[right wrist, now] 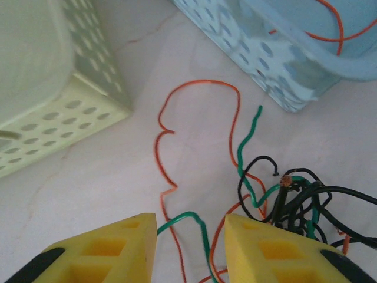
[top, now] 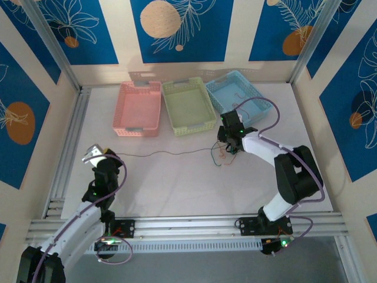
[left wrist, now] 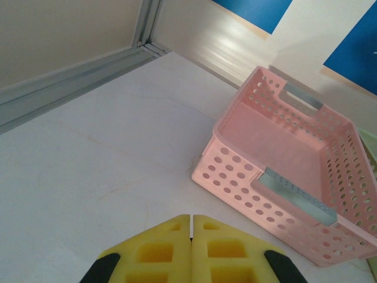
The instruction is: Untangle the cables
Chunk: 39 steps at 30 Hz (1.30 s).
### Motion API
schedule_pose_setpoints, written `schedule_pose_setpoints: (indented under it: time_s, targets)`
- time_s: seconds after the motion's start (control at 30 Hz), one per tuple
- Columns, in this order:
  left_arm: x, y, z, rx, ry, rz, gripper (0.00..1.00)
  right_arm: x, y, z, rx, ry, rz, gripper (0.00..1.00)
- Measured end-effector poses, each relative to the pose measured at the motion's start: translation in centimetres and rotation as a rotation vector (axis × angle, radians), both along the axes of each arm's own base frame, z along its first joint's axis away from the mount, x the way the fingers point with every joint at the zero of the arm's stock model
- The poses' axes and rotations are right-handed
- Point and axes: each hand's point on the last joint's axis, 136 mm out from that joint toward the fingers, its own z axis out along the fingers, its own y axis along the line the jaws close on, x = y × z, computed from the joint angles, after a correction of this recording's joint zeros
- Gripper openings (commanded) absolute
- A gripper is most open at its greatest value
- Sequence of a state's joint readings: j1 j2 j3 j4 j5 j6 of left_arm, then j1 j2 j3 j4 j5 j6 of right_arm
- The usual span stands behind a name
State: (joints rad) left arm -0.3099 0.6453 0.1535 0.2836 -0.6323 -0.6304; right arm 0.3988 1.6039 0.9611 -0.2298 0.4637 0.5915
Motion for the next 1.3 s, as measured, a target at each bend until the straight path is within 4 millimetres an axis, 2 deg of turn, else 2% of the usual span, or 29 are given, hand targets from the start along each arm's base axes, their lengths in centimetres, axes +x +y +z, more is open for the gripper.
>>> schedule_pose_setpoints:
  time_s: [0.27, 0.83, 1.0, 1.13, 1.3]
  targets:
    - [0.1, 0.0, 0.1, -0.003, -0.006, -0.002, 0.0, 0.3, -0.2, -1.5, -0.031, 0.087, -0.014, 0.29]
    - [0.2, -0.1, 0.0, -0.005, -0.002, -0.008, 0.0, 0.5, 0.2, -4.1, -0.067, 0.226, -0.006, 0.29]
    - [0.2, -0.2, -0.1, -0.006, 0.001, -0.014, 0.0, 0.4, 0.2, -4.4, -0.067, 0.247, -0.007, 0.18]
    - [0.2, -0.2, -0.1, -0.006, 0.001, -0.012, 0.0, 0.3, 0.3, -4.5, -0.063, 0.251, -0.003, 0.05]
    - [0.2, -0.1, -0.1, -0.006, 0.001, -0.011, 0.0, 0.5, 0.9, -4.1, -0.05, 0.223, 0.027, 0.0]
